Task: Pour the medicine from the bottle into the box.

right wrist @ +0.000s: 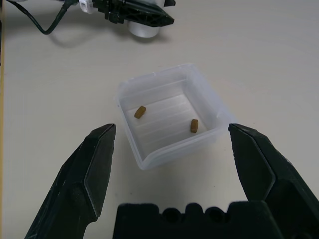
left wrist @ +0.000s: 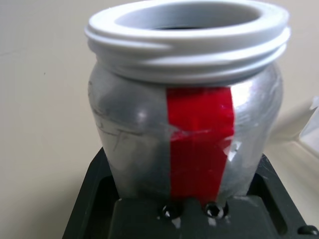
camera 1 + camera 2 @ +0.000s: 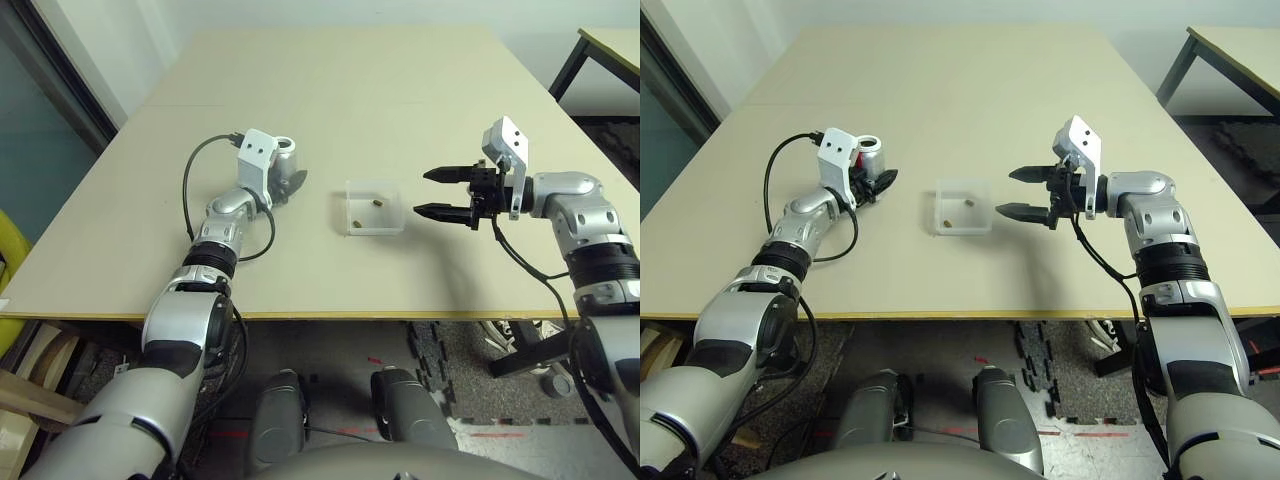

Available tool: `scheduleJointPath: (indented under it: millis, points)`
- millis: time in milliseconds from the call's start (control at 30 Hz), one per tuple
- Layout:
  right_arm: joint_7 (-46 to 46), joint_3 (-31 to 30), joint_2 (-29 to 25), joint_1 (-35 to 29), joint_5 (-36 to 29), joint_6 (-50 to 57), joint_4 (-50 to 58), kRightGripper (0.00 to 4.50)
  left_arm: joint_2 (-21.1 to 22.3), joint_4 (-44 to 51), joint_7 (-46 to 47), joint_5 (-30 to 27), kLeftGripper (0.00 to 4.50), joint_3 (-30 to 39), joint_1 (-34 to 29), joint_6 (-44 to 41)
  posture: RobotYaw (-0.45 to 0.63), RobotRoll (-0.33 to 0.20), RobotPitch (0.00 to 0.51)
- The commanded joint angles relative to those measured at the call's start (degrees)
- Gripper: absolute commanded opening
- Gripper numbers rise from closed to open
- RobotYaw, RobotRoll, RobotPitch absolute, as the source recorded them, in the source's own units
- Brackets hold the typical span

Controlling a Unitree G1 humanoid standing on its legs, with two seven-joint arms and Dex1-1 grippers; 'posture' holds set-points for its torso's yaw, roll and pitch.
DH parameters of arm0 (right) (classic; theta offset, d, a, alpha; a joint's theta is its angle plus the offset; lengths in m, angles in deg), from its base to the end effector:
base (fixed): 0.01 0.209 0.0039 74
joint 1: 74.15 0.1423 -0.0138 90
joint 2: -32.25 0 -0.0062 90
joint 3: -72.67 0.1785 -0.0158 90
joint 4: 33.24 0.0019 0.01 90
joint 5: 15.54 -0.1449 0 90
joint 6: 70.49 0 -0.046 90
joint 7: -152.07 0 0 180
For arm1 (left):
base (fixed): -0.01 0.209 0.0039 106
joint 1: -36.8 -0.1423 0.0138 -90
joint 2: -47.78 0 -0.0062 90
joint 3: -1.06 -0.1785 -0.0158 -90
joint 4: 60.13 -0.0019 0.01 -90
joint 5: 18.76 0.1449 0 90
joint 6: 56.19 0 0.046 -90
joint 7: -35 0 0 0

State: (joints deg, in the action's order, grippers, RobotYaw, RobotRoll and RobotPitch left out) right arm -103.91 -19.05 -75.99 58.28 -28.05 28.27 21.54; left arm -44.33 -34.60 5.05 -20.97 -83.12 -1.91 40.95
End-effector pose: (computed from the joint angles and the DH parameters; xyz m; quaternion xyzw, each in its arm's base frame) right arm 0.3257 -0.2602 0.1666 -0.1263 0.0931 0.5407 0.8264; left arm 0.3483 0.1845 0.0993 0.0531 0.0663 -0.2330 0.9688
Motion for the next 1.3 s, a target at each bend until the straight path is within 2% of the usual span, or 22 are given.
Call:
scheduleJointPath:
  millis: [33,633,800,1300]
  points:
    - [-0.3,-0.6,-0.1,0.9,0.4,0.0,0.2,4.50,-0.4,-2.3,0.7,0.5,2.69,-0.3,0.1,2.2,-0.20,0.000,0.065]
    - [-0.7,-0.6,-0.4,1.0,0.7,0.3,0.4,4.50,-1.1,-5.3,2.1,0.9,2.69,-0.5,-1.0,4.6,-0.21,0.000,0.070]
    - [-0.8,-0.8,-0.2,1.0,0.8,0.3,0.4,4.50,-1.2,-5.1,2.4,0.9,4.41,-0.6,-1.5,4.5,-0.20,0.000,0.070]
    - [-0.9,-1.1,0.2,1.1,1.0,0.0,-0.1,4.50,-1.0,-4.0,2.3,0.3,4.47,-0.2,-2.5,4.2,-0.19,0.000,0.065]
